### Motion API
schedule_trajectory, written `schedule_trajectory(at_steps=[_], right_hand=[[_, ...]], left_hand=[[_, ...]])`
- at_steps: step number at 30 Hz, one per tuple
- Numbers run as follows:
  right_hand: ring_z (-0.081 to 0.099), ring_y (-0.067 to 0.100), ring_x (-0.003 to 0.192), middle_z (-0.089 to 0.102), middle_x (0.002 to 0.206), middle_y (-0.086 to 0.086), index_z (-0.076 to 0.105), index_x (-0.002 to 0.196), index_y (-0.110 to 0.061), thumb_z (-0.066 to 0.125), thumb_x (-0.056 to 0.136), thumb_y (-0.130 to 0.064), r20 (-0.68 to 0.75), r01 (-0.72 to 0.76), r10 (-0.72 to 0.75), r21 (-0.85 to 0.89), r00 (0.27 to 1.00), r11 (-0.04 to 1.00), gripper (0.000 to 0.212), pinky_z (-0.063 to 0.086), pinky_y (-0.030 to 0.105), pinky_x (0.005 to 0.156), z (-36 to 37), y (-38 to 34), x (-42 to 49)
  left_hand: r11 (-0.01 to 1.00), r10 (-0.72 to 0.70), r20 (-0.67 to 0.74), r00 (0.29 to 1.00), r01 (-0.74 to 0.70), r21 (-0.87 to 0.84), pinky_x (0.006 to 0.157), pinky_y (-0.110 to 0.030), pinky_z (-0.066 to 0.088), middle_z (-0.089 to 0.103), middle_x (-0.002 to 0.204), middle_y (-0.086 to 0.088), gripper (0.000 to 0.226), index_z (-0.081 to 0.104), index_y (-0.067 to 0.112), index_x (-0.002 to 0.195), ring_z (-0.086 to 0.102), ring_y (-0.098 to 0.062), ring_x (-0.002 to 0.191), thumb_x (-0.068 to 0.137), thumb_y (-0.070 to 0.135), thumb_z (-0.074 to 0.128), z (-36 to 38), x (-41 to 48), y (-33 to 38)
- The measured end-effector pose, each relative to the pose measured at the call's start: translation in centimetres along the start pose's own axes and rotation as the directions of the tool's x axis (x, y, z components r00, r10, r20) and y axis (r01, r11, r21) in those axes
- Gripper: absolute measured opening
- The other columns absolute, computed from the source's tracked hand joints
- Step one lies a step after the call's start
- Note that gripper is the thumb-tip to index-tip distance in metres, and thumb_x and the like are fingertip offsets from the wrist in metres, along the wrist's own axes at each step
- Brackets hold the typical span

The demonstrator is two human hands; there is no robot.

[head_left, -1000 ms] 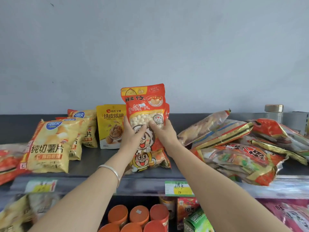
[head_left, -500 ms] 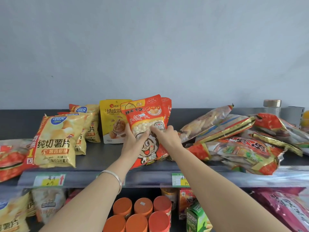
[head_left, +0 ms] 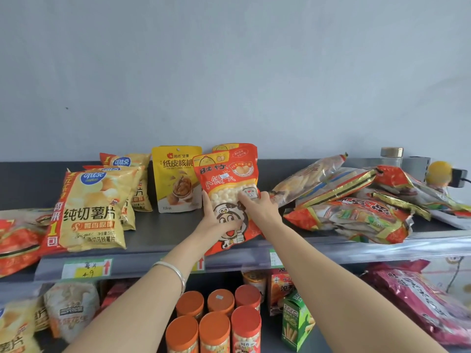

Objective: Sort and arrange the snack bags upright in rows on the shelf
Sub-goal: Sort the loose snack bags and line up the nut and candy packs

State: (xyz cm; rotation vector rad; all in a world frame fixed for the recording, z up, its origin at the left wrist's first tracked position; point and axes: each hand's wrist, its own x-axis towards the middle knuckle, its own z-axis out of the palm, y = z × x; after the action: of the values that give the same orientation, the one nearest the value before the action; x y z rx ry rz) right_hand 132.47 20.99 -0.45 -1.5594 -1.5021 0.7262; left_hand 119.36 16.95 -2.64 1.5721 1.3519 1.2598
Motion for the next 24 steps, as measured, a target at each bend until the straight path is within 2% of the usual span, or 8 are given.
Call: schedule_trajectory(at_steps=[2, 4, 8, 12, 16, 19, 21, 24], right_hand=[[0.057, 0.03, 0.102, 0.055, 0.115, 0.007, 0.038, 0.13, -0.017, 0.046, 0.079, -0.069, 0.004, 0.026, -0.026, 0.02, 1.0, 0.999, 0.073, 0.048, 0.045, 0.091, -0.2, 0.3, -0.1], [0.057, 0.027, 0.096, 0.057, 0.112, 0.006, 0.04, 0.126, -0.017, 0.046, 0.081, -0.067, -0.02, 0.046, -0.046, 0.011, 0.999, 0.999, 0.068, 0.049, 0.042, 0.087, -0.2, 0.5, -0.1], [0.057, 0.03, 0.106, 0.058, 0.115, 0.009, 0.042, 0.125, -0.013, 0.048, 0.085, -0.064, -0.082, 0.087, -0.082, 0.057, 0.993, 0.995, 0.065, 0.047, 0.048, 0.093, 0.4, 1.1, 0.3], [0.057, 0.03, 0.103, 0.056, 0.108, 0.007, 0.039, 0.126, -0.011, 0.045, 0.089, -0.062, -0.138, 0.118, -0.108, 0.061, 0.984, 0.991, 0.063, 0.048, 0.044, 0.088, 0.5, 1.5, 1.5], [0.059, 0.026, 0.097, 0.057, 0.105, 0.003, 0.04, 0.121, -0.013, 0.047, 0.089, -0.059, -0.16, 0.189, -0.169, 0.117, 0.973, 0.975, 0.057, 0.05, 0.044, 0.084, 0.6, 1.6, 3.6], [0.058, 0.023, 0.1, 0.059, 0.107, 0.003, 0.042, 0.118, -0.013, 0.051, 0.09, -0.055, -0.133, 0.261, -0.248, 0.095, 0.96, 0.961, 0.051, 0.049, 0.043, 0.085, 1.1, 2.2, 5.1], [0.057, 0.022, 0.107, 0.059, 0.115, 0.004, 0.043, 0.124, -0.014, 0.051, 0.09, -0.052, -0.09, 0.27, -0.259, 0.136, 0.962, 0.953, 0.052, 0.048, 0.039, 0.088, 1.6, 3.1, 5.7], [0.054, 0.019, 0.11, 0.057, 0.12, 0.002, 0.041, 0.129, -0.014, 0.048, 0.091, -0.054, -0.06, 0.25, -0.243, 0.148, 0.968, 0.957, 0.055, 0.042, 0.032, 0.083, 1.9, 3.9, 6.1]], left_hand=[[1.0, -0.005, 0.024, 1.0, 0.005, 0.002, 0.093, -0.023, 0.03, 0.019, 0.154, 0.004, 0.122, -0.029, 0.033, 0.142, 0.035, -0.005, 0.113, 0.079, 0.024, 0.075, 0.0, -0.1, 0.2], [1.0, 0.005, 0.031, 1.0, -0.005, -0.016, 0.095, -0.026, 0.034, 0.021, 0.153, 0.004, 0.123, -0.031, 0.034, 0.14, 0.039, -0.009, 0.119, 0.079, 0.021, 0.075, 0.1, 0.0, 0.2], [0.999, 0.049, 0.05, 0.998, -0.048, -0.012, 0.094, -0.023, 0.035, 0.021, 0.154, 0.003, 0.123, -0.031, 0.034, 0.14, 0.039, -0.009, 0.123, 0.079, 0.014, 0.074, 0.1, 1.0, -0.1], [0.994, 0.1, 0.111, 0.989, -0.103, 0.022, 0.098, -0.023, 0.035, 0.015, 0.155, 0.007, 0.123, -0.03, 0.037, 0.14, 0.031, -0.003, 0.124, 0.079, 0.013, 0.074, -0.2, 2.9, 0.2], [0.985, 0.146, 0.091, 0.985, -0.153, 0.081, 0.11, -0.035, 0.033, 0.012, 0.156, 0.005, 0.126, -0.029, 0.044, 0.137, 0.03, -0.013, 0.136, 0.076, 0.012, 0.076, -0.3, 5.1, 0.2], [0.98, 0.162, 0.043, 0.986, -0.166, 0.106, 0.11, -0.034, 0.032, 0.018, 0.154, 0.004, 0.126, -0.031, 0.051, 0.128, 0.031, -0.013, 0.136, 0.076, 0.012, 0.076, 0.4, 6.0, -0.8], [0.97, 0.188, 0.003, 0.982, -0.186, 0.156, 0.112, -0.037, 0.03, 0.018, 0.154, -0.002, 0.125, -0.032, 0.049, 0.126, 0.029, -0.016, 0.137, 0.076, 0.011, 0.076, 1.1, 6.2, -1.7], [0.958, 0.217, 0.01, 0.976, -0.215, 0.188, 0.114, -0.036, 0.025, 0.013, 0.155, -0.004, 0.124, -0.035, 0.044, 0.124, 0.023, -0.017, 0.14, 0.077, 0.013, 0.075, 1.5, 6.4, -1.9]])
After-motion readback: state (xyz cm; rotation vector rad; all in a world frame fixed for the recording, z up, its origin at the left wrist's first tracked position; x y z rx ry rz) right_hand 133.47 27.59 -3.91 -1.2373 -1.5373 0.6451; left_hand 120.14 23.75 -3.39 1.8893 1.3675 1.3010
